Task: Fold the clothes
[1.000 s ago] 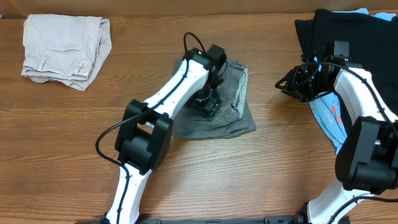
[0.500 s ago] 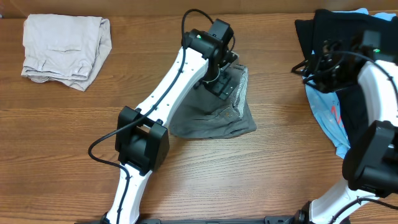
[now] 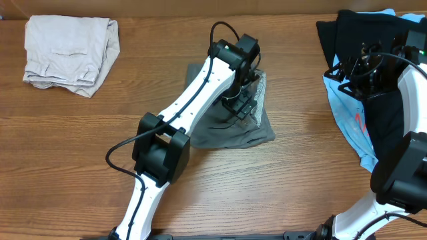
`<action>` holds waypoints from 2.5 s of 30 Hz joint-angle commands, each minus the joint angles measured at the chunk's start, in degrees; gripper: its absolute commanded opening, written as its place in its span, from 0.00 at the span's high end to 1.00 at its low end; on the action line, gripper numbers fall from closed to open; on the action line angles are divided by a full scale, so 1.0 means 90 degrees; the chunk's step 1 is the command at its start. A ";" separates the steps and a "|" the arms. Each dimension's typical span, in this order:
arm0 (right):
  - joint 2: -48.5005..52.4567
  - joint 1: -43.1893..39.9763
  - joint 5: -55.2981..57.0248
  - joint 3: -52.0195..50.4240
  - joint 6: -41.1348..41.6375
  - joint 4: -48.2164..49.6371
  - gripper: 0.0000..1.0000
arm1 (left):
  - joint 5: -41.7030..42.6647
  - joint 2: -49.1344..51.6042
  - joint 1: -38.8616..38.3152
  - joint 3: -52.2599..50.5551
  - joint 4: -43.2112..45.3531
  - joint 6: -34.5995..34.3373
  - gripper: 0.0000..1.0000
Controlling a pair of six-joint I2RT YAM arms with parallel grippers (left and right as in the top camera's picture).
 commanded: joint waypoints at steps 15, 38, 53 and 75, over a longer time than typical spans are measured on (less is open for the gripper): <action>-0.0199 0.0019 0.0083 0.0134 -0.0075 -0.0049 0.27 | -0.0022 0.0126 0.0981 -0.2042 0.0347 0.1005 0.04; -0.0199 0.0019 0.0083 0.0134 -0.0073 -0.0017 0.25 | -0.1571 0.0126 0.1770 0.0525 -0.0219 0.0872 0.00; -0.0199 0.0019 0.0087 0.0131 -0.0209 -0.0124 0.23 | 0.0447 0.0724 0.0945 0.0777 -0.0126 0.1052 0.00; -0.0199 0.0019 0.0182 0.0131 -0.0313 -0.0165 0.19 | -0.0838 0.2096 0.0097 0.0763 0.0148 0.0957 0.21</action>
